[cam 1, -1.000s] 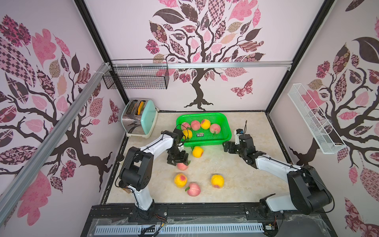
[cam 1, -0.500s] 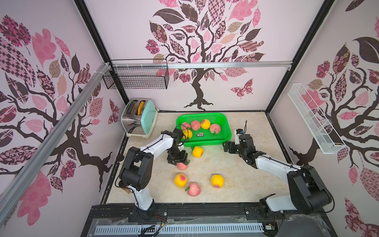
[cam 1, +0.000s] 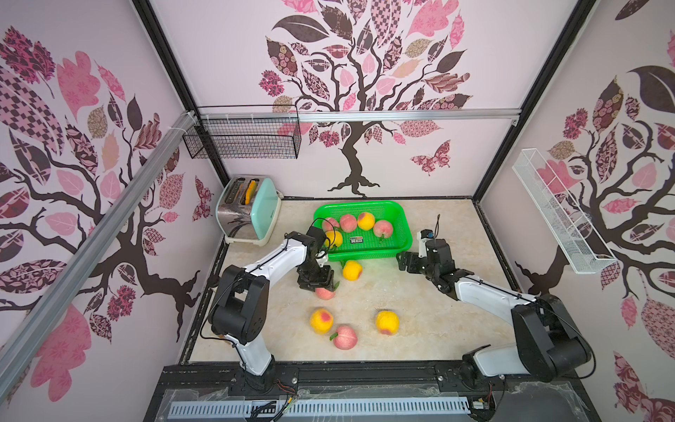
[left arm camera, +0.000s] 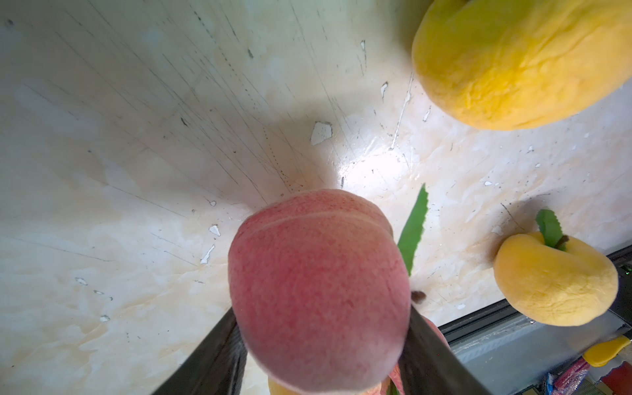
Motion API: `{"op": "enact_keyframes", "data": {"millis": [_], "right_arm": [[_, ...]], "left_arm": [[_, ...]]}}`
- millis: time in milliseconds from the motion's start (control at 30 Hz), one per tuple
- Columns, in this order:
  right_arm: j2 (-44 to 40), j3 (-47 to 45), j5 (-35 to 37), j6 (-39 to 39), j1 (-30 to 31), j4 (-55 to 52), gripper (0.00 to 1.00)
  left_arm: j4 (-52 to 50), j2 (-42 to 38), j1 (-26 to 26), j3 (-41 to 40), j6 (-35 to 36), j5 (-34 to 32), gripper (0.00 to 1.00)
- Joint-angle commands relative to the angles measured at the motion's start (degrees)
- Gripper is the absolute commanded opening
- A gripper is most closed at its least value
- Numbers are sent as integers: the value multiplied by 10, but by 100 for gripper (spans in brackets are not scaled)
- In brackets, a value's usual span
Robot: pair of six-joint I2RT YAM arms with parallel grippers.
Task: Put the peaches into the basket
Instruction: Pick up the peach from the center of the board.
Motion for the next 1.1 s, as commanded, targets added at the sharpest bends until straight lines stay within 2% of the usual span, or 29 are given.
{"op": "enact_keyframes", "data": {"millis": [0,667,1067], "right_arm": [[-5,20,2,3,2,6,93],[-5,20,1,5,2,6,93],[-7,20,-4,5,1,5,93]], "left_arm": [[-1,-15,-1,14,9,1,65],[-15,-45,-2,88,11,-22,65],[-12,-39,-2,244,4,-15,65]]}}
